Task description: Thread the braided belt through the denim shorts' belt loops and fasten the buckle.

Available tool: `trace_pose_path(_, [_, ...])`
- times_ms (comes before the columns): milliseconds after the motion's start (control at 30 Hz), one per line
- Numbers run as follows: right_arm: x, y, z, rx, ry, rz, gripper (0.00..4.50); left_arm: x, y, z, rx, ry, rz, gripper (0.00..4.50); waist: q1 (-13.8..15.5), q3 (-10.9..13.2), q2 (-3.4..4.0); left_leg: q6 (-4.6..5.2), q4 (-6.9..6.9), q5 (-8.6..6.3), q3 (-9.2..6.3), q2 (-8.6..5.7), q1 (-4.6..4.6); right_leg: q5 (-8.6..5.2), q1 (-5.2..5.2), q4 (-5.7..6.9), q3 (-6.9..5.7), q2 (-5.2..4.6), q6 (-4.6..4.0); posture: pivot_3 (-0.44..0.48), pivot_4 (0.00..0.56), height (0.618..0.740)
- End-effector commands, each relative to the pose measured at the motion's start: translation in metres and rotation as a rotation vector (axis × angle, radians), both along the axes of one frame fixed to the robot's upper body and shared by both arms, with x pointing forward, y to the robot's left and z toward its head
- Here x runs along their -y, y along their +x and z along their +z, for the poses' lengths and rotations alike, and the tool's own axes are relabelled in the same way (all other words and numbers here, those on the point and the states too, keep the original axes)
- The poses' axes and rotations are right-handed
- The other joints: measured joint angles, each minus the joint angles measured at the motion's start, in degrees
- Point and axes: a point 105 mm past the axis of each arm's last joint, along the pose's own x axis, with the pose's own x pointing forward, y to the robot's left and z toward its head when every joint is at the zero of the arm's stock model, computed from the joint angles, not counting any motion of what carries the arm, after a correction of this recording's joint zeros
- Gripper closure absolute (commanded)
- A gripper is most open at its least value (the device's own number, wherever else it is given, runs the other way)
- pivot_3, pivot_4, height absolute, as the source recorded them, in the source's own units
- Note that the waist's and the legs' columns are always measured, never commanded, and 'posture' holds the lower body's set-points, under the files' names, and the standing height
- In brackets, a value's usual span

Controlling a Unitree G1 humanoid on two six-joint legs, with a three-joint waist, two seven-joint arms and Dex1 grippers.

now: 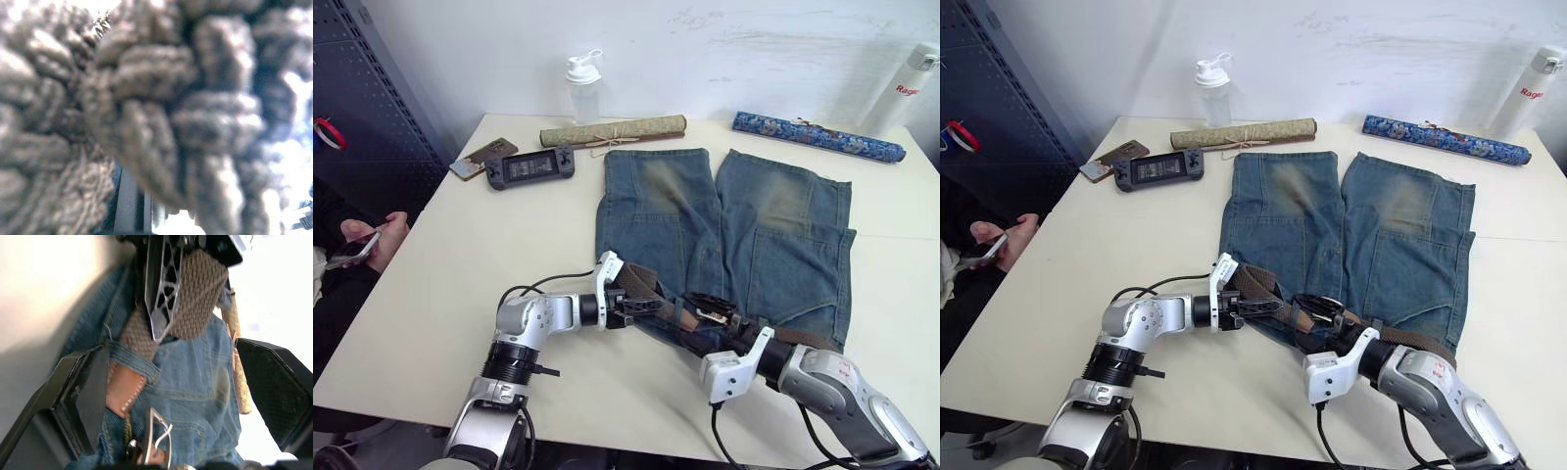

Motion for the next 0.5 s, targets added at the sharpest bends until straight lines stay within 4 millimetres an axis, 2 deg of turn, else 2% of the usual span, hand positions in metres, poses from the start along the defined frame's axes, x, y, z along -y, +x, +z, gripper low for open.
trace_pose_path(33, [0.0030, 0.0056, 0.0051, 0.034, 0.012, -0.028, 0.11, 0.0040, -0.0480, -0.0800, -0.298, 0.206, -0.082, 4.50, 0.1, 0.0, 0.00, -0.01, 0.00, 0.00, 0.00, 0.00, 0.00, 0.00, 0.00, 0.00, 0.00, 0.00, 0.00, 0.000, 0.150, 0.717])
trace_pose_path(500, [0.0093, 0.0138, 0.0131, 0.086, 0.022, -0.077, 0.11, 0.0038, -0.0500, -0.0796, -0.300, 0.205, -0.091, 4.50, 0.1, 0.0, 0.00, 0.01, -0.02, -0.01, 0.00, 0.00, -0.01, 0.01, -0.01, -0.02, -0.01, 0.01, 0.03, 0.000, 0.150, 0.717])
